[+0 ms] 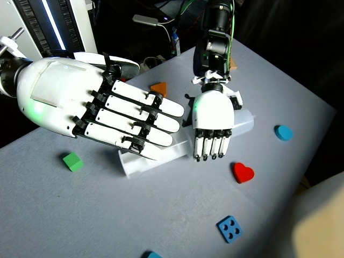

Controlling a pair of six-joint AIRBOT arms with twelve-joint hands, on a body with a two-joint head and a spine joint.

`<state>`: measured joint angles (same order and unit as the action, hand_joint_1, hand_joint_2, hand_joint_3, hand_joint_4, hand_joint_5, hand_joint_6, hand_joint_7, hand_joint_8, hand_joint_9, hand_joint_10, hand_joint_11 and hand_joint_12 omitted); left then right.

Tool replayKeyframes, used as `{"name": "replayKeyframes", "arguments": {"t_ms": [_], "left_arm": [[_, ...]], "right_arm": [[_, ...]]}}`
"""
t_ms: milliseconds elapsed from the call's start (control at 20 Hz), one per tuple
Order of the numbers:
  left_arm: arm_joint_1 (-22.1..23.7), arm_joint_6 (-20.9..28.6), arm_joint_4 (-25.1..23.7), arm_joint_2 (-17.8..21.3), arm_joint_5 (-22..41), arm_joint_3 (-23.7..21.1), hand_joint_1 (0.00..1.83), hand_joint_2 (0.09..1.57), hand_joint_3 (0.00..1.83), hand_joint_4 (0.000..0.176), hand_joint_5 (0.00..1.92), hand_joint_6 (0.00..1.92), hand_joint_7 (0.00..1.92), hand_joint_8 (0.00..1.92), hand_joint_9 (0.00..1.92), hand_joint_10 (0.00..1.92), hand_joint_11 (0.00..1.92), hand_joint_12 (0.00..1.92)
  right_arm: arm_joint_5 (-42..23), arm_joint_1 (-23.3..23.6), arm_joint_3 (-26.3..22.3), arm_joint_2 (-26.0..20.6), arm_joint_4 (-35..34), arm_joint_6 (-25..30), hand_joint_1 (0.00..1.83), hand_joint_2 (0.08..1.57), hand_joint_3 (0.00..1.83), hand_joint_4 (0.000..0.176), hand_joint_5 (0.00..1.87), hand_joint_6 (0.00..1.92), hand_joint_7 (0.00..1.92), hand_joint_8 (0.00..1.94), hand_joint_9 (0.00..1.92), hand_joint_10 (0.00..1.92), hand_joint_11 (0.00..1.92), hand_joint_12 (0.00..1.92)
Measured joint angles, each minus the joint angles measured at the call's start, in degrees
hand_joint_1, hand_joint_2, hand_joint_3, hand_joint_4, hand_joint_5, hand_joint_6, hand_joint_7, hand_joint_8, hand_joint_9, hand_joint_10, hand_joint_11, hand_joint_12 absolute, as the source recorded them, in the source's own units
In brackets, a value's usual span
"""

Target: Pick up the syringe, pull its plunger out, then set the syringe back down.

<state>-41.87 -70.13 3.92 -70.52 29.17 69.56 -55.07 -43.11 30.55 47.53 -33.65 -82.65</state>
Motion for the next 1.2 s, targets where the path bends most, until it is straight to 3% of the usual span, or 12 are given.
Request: {"name": "replayKeyframes", "arguments": {"t_ms": [150,200,300,350,400,450,500,600,750,850,1000,1200], "left_arm": [[-0.1,0.2,-0.1,-0.5,0.0,0.0,1.37,1.14,0.0,0.0,0.87,0.97,0.93,1.09,0.83,1.38,0.88,1.24],[-0.1,0.2,0.0,-0.5,0.1,0.0,1.25,1.14,0.0,0.0,0.91,0.97,0.96,1.13,0.81,1.02,0.86,1.17],[-0.1,0.2,0.1,-0.5,0.0,0.0,1.21,1.18,0.0,0.0,0.76,1.18,0.94,1.19,0.84,0.69,0.8,1.08],[-0.2,0.2,0.1,-0.5,0.1,0.0,1.12,1.19,0.0,0.0,0.8,1.22,0.84,0.66,0.8,0.57,0.73,1.04],[-0.2,0.2,0.1,-0.5,0.0,0.0,1.12,1.19,0.0,0.0,0.8,1.22,0.84,0.66,0.8,0.57,0.73,1.04],[-0.2,0.2,0.1,-0.5,0.0,0.0,1.03,1.12,0.0,0.0,0.78,0.54,0.9,0.21,0.81,0.34,0.67,0.94],[-0.2,0.2,-0.1,-0.5,0.1,0.0,1.0,1.1,0.0,0.0,0.83,0.22,0.92,0.11,0.84,0.24,0.66,0.89],[-0.2,0.2,-0.1,-0.5,0.5,-0.1,0.93,1.1,0.0,0.0,0.85,0.02,0.93,0.02,0.89,0.08,0.66,0.83],[-0.2,0.2,0.0,-0.5,1.4,-0.1,0.75,1.07,0.0,0.0,0.74,0.0,0.81,0.0,0.74,0.0,0.48,0.79],[-0.2,0.1,0.0,-0.4,1.3,-0.1,0.65,1.02,0.0,0.0,0.57,0.0,0.58,0.0,0.52,0.0,0.25,0.85],[-0.2,0.1,0.0,-0.4,1.2,-0.3,0.48,0.98,0.0,0.0,0.4,0.0,0.37,0.0,0.35,0.0,0.07,0.89],[-0.2,0.2,0.1,0.4,1.2,-1.0,0.41,0.93,0.0,0.0,0.26,0.0,0.21,0.0,0.18,0.0,0.0,0.77]], "right_arm": [[0.0,0.0,0.1,0.0,-0.2,0.0,0.25,0.91,0.0,0.0,0.03,0.0,0.05,0.0,0.09,0.0,0.0,0.54],[0.0,0.0,0.1,0.0,-0.2,0.0,0.25,0.91,0.0,0.0,0.01,0.0,0.04,0.0,0.08,0.0,0.0,0.54],[0.0,0.0,0.1,0.0,-0.1,0.0,0.24,0.91,0.0,0.0,0.01,0.0,0.03,0.0,0.08,0.0,0.0,0.54],[0.0,0.0,0.1,0.0,-0.1,0.0,0.24,0.91,0.0,0.0,0.01,0.0,0.03,0.0,0.08,0.0,0.0,0.54],[0.0,0.0,0.1,0.0,-0.1,0.0,0.24,0.91,0.0,0.0,0.01,0.0,0.03,0.0,0.08,0.0,0.0,0.54],[0.0,0.0,0.1,0.0,-0.2,0.0,0.24,0.91,0.0,0.0,0.01,0.0,0.04,0.0,0.08,0.0,0.0,0.54],[0.0,0.0,0.1,0.0,-0.2,0.0,0.24,0.91,0.0,0.0,0.01,0.0,0.04,0.0,0.08,0.0,0.0,0.55],[0.0,0.0,0.1,0.0,-0.2,0.0,0.25,0.91,0.0,0.0,0.01,0.0,0.04,0.0,0.07,0.0,0.0,0.55],[0.0,0.0,0.1,0.0,-0.1,0.0,0.27,0.9,0.0,0.0,0.02,0.0,0.04,0.0,0.07,0.0,0.0,0.52],[0.0,0.0,0.1,0.0,-0.1,0.0,0.28,0.89,0.0,0.0,0.02,0.0,0.04,0.0,0.07,0.0,0.0,0.52],[0.0,0.0,0.1,0.0,-0.1,0.0,0.27,0.89,0.0,0.0,0.02,0.0,0.04,0.0,0.07,0.0,0.0,0.51],[0.0,0.0,0.2,0.0,-0.2,0.0,0.26,0.89,0.0,0.0,0.02,0.0,0.05,0.0,0.06,0.0,0.0,0.53]]}}
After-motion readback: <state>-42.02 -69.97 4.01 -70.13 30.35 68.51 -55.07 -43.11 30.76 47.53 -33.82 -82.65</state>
